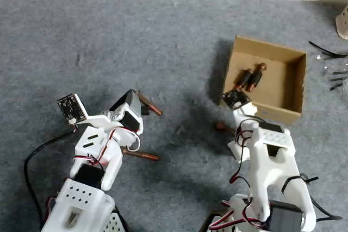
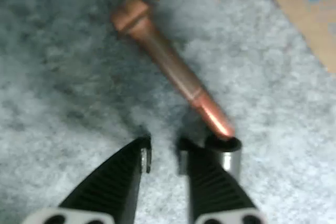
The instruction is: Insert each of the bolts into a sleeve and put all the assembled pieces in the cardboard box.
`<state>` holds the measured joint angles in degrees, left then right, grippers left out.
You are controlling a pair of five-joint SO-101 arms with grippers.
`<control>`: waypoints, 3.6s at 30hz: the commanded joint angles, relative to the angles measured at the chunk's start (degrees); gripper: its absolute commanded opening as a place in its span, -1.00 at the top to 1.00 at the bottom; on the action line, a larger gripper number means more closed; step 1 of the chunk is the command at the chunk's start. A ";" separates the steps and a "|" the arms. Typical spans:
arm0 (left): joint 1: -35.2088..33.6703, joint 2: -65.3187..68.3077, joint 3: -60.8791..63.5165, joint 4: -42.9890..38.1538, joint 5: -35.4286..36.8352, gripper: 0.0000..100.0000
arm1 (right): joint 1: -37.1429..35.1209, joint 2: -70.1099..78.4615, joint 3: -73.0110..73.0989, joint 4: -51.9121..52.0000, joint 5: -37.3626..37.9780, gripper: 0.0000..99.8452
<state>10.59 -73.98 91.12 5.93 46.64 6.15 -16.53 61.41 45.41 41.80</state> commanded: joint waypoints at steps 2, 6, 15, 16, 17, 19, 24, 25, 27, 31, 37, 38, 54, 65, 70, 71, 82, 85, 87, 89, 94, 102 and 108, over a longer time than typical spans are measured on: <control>-0.31 -0.84 -0.66 0.00 0.09 0.98 | 0.48 2.33 0.40 -2.33 0.97 0.99; -0.31 -0.84 -0.75 0.00 0.09 0.98 | 0.48 2.24 0.22 -2.24 0.70 0.99; -0.31 -0.84 -0.75 0.00 0.09 0.98 | 0.48 -15.34 0.84 -1.98 0.70 0.99; -0.31 -0.84 -0.75 0.00 0.09 0.98 | 0.48 -18.59 0.92 -0.84 0.70 0.99; -0.31 -0.84 -0.75 0.00 0.09 0.98 | 0.48 -21.67 1.19 0.66 0.70 0.99; -0.31 -0.84 -0.75 0.00 0.09 0.98 | 0.40 -27.82 1.36 3.56 0.70 0.99; -0.31 -0.84 -0.66 0.00 0.00 0.98 | 0.40 -40.48 1.45 9.27 0.62 0.99; -0.31 -0.84 -0.66 0.00 0.00 0.98 | 0.31 -42.42 1.45 10.51 0.70 0.99; -0.31 -0.84 -0.57 0.00 0.00 0.98 | -0.40 -45.23 1.45 12.53 0.97 0.99; -0.31 -0.84 -0.57 0.00 0.00 0.98 | -0.75 -43.82 1.19 15.96 1.05 0.95; -0.31 -0.84 -0.48 0.00 0.00 0.98 | -0.22 -31.43 0.66 16.40 10.20 0.60; -0.31 -0.84 -0.48 0.00 0.00 0.98 | -0.04 -29.05 -0.22 16.22 11.78 0.59; -0.31 -0.84 -0.48 0.00 0.00 0.98 | 0.31 6.99 -20.79 15.69 25.05 0.59; -0.22 -0.84 -0.48 0.00 0.00 0.98 | 1.80 16.84 -20.88 10.51 24.88 0.59; -0.22 -0.84 -0.48 0.00 0.00 0.98 | 4.62 19.12 -20.79 4.44 25.14 0.61; -0.22 -0.84 -0.48 0.00 0.00 0.98 | 4.79 19.91 -20.79 4.35 25.14 0.65; -0.22 -0.84 -0.48 0.00 0.00 0.98 | 4.88 22.20 -21.14 4.79 25.23 0.99; -0.22 -0.84 -0.48 0.00 0.00 0.98 | 4.97 20.26 -21.23 8.84 25.14 0.99; -0.22 -0.84 -0.48 0.00 0.00 0.98 | 4.79 16.31 -21.23 12.70 25.14 0.99; -0.22 -0.84 -0.48 0.00 0.00 0.98 | 4.62 10.86 -21.14 15.16 25.14 0.99; -0.22 -0.84 -0.48 0.00 0.00 0.98 | 4.53 -4.18 -20.35 16.57 24.79 0.99; -0.22 -0.84 -0.48 0.00 0.00 0.98 | 1.45 -23.08 -8.92 17.01 23.21 0.99; -0.31 -0.84 -0.48 0.00 0.00 0.98 | -1.54 -36.88 -1.71 16.84 16.53 0.99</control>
<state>10.59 -73.98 91.12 5.93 46.73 6.42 -46.51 57.80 61.93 61.32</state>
